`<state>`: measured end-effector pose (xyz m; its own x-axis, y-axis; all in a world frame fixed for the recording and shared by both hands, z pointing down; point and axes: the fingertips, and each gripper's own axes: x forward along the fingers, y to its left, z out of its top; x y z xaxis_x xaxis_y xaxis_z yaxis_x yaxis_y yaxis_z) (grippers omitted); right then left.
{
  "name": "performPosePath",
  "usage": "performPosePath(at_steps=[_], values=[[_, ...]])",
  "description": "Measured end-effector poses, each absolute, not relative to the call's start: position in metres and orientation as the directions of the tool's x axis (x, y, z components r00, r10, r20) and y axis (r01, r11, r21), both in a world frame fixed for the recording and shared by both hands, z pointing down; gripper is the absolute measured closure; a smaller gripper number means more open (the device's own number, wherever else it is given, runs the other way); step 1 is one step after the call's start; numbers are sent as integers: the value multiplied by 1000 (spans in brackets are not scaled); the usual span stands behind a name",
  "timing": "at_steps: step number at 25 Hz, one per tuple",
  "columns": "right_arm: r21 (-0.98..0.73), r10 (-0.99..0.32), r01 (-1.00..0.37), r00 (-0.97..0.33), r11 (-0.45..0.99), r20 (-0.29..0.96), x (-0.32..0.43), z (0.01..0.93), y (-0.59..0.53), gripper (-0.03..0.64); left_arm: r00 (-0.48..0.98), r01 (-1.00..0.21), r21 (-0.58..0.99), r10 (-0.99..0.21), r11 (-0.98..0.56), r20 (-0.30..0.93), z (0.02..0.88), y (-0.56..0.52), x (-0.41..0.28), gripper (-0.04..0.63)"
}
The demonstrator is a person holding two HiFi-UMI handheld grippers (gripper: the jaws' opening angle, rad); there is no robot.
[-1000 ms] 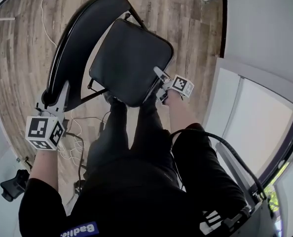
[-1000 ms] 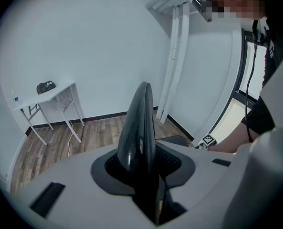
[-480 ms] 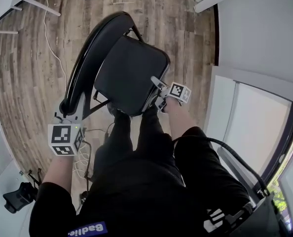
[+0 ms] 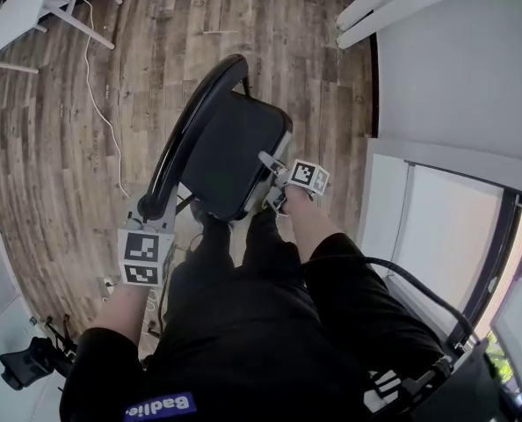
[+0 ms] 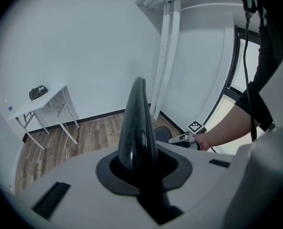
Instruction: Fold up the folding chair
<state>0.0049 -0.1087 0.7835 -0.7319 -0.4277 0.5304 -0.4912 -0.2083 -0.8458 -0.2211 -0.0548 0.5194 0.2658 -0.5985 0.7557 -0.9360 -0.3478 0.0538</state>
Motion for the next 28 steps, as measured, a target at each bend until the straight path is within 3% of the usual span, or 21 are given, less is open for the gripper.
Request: performPosePath(at_steps=[14,28], values=[[-824,-400,-520,-723,-224,564,-39,727,-128,344,354,-895,83,-587,-437,728,498,-39,-168,514],[-791,-339,-585,-717,-181,608,-110,690,-151,344,338,-888,41,-591,-458,733,485,-40,-174,509]])
